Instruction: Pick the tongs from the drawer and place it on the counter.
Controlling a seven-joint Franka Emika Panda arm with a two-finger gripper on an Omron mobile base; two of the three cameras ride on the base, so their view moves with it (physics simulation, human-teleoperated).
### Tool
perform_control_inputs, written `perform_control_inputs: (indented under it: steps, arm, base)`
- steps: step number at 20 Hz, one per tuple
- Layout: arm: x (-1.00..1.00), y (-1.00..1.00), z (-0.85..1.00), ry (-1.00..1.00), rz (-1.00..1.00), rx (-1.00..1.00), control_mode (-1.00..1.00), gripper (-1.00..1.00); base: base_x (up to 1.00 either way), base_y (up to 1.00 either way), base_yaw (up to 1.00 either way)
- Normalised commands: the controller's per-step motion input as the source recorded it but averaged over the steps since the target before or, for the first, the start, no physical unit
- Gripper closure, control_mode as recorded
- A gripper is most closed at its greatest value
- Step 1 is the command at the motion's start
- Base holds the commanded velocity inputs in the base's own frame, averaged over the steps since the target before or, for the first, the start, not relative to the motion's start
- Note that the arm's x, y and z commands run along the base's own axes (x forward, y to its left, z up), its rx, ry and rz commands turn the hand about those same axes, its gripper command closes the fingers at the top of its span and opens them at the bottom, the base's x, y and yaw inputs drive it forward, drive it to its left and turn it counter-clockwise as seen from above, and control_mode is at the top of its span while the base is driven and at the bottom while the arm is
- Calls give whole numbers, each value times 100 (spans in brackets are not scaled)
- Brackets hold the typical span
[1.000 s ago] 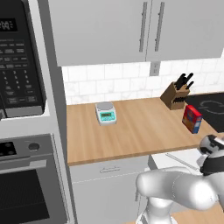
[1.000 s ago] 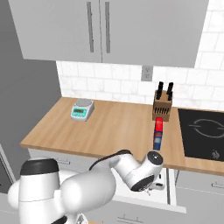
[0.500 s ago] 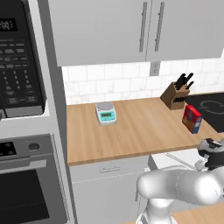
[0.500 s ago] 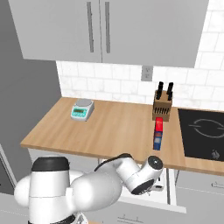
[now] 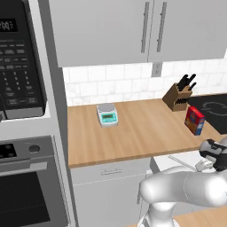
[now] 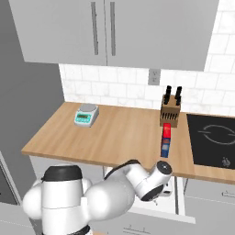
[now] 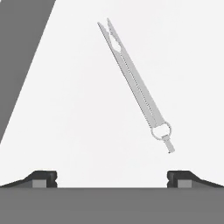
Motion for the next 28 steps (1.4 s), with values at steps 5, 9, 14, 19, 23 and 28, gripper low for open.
perform_control_inputs:
  steps: [5,9,14,19,23,28]
  arm:
    - [7,0,-17,0,5,0,-100,-100]
    - [4,0,-26,0,3,0,-100,-100]
    - [13,0,-13,0,3,0,-100,-100]
    - [12,-2,-11,0,4,0,-100,-100]
    - [9,-3,-18,0,4,0,-100,-100]
    - [14,-5,-16,0,4,0,-100,-100]
  base:
    - [0,0,0]
    - [0,0,0]
    - [0,0,0]
    - [0,0,0]
    - [0,0,0]
    - [0,0,0]
